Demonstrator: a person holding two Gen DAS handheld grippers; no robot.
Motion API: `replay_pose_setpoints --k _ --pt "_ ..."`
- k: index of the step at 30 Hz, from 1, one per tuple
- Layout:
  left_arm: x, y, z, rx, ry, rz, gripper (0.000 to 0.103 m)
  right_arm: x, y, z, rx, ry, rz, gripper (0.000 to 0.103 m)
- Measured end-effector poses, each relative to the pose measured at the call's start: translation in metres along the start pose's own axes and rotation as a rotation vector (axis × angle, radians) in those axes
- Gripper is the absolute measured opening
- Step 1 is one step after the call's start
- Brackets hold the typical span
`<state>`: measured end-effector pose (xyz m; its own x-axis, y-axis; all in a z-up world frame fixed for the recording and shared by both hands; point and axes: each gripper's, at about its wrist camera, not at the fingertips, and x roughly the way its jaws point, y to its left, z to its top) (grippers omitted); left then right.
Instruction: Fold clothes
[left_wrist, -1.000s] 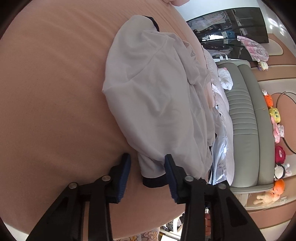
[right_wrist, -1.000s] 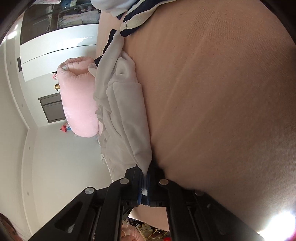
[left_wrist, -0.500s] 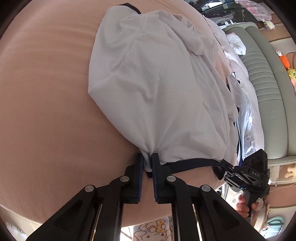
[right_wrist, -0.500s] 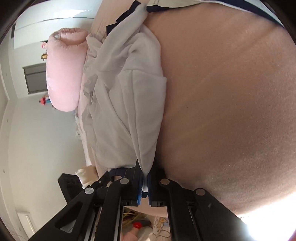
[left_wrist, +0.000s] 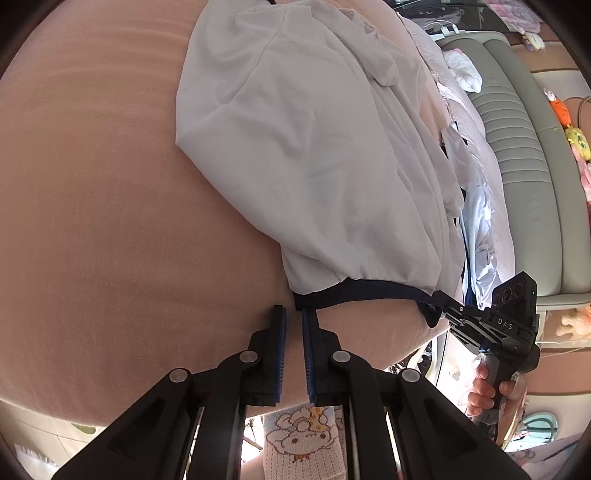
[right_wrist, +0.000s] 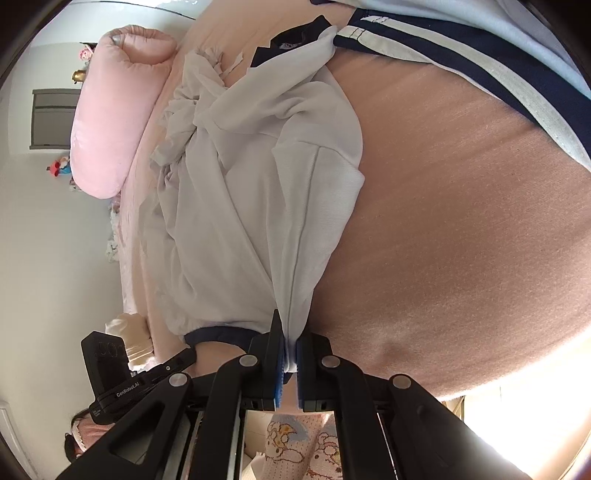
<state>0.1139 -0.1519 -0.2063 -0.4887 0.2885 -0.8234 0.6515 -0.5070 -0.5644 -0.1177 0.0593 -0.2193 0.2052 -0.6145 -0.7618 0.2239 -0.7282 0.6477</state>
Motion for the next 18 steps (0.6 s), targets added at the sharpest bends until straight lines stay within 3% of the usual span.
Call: replay_pose_setpoints --k 5,7,8,9,10,11,13,18 --pt "-0.01 0.004 -0.006 -0.002 -0.038 -0.029 0.01 -0.005 0.011 -0.002 -0.038 0.006 -0.08 0.01" --pt "-0.015 0.005 -0.006 -0.01 -0.051 -0.024 0.014 -0.01 0.023 -0.001 -0.089 -0.005 -0.151 0.025" --pt "-0.017 0.006 -0.006 -0.014 -0.058 -0.021 0.023 -0.014 0.029 -0.001 -0.12 -0.012 -0.192 0.032" --pt "-0.02 0.007 -0.007 -0.017 -0.065 -0.019 0.041 -0.017 0.035 -0.001 -0.151 -0.019 -0.232 0.044" --pt "-0.022 0.009 -0.005 -0.026 -0.071 -0.025 0.052 -0.02 0.043 0.0 -0.185 -0.028 -0.274 0.053" --pt "-0.028 0.018 -0.01 -0.029 -0.087 -0.048 0.064 -0.024 0.051 0.0 -0.214 -0.039 -0.303 0.055" --pt "-0.036 0.021 -0.009 -0.034 -0.12 -0.083 0.066 -0.03 0.064 0.002 -0.254 -0.06 -0.334 0.055" --pt "-0.038 0.014 -0.002 0.002 -0.128 -0.017 0.066 -0.03 0.086 0.008 -0.317 -0.033 -0.366 0.059"
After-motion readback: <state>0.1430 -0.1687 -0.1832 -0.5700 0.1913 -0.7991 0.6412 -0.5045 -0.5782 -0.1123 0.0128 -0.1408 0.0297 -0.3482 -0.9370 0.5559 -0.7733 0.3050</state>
